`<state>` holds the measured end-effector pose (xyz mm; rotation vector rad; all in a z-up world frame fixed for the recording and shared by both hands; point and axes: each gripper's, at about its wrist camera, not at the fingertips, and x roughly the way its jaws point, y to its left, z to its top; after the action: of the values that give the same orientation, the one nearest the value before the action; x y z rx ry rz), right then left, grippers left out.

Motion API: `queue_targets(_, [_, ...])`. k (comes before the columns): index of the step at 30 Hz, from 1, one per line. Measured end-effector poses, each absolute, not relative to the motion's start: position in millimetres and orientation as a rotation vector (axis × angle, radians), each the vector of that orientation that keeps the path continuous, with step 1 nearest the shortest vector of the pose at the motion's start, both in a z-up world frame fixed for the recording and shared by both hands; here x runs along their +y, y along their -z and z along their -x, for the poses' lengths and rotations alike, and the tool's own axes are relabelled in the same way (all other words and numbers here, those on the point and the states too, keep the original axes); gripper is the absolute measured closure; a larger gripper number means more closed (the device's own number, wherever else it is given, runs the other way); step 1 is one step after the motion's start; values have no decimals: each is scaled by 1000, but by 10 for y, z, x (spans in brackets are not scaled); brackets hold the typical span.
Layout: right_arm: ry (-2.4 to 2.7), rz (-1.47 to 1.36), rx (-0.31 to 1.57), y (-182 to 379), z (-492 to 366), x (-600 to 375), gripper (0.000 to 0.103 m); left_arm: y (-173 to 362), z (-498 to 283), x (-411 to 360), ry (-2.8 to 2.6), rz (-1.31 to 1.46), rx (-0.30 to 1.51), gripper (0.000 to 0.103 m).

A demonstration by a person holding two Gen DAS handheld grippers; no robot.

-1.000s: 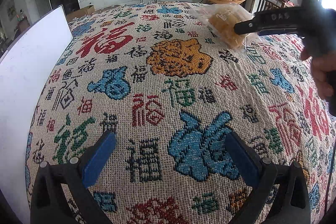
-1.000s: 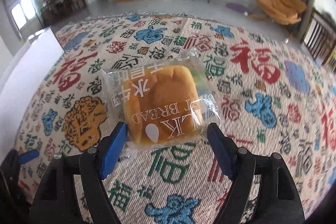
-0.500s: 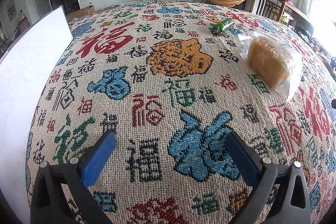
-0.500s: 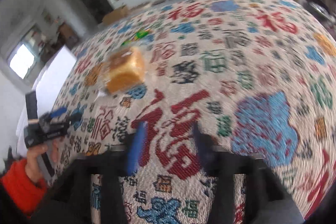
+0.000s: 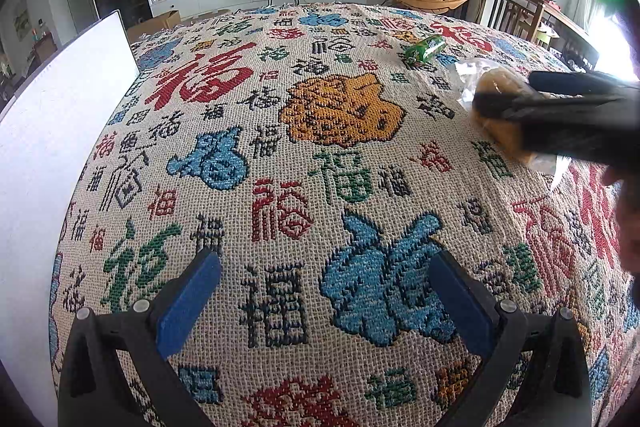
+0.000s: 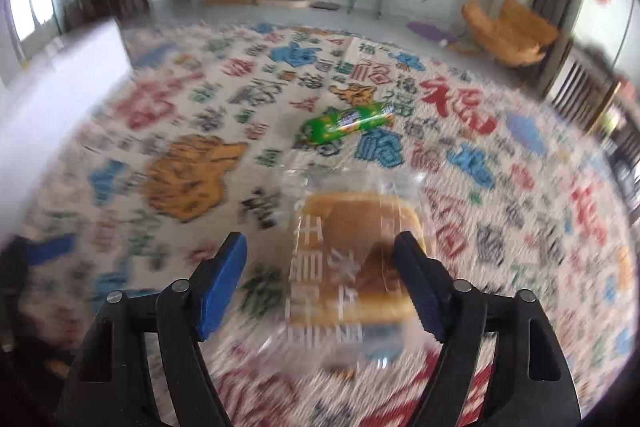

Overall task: Organize snacks
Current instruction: 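Grasp the milk toast bread pack with the right gripper and lift it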

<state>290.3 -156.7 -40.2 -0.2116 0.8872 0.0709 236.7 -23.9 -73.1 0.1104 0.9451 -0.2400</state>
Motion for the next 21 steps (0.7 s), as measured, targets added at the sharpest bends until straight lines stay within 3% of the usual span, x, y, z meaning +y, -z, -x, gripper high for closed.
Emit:
queue_targets(2, [2,317,876,551,-2989,-1448,14,731,-2367,-238,240,-110,945,0])
queue_targets(6, [71,365,872,651,-3024,-1470,13,731,-2367,-238,240,-110,945,0])
queue_targets(13, [-79,123,877,422,-2934,-1772,14,730,-2367,-239,240,-111,945,0])
queue_targets(21, [-52,-143,893,576,-2594,-2502,14,733,-2367,-240,240,-110,945,0])
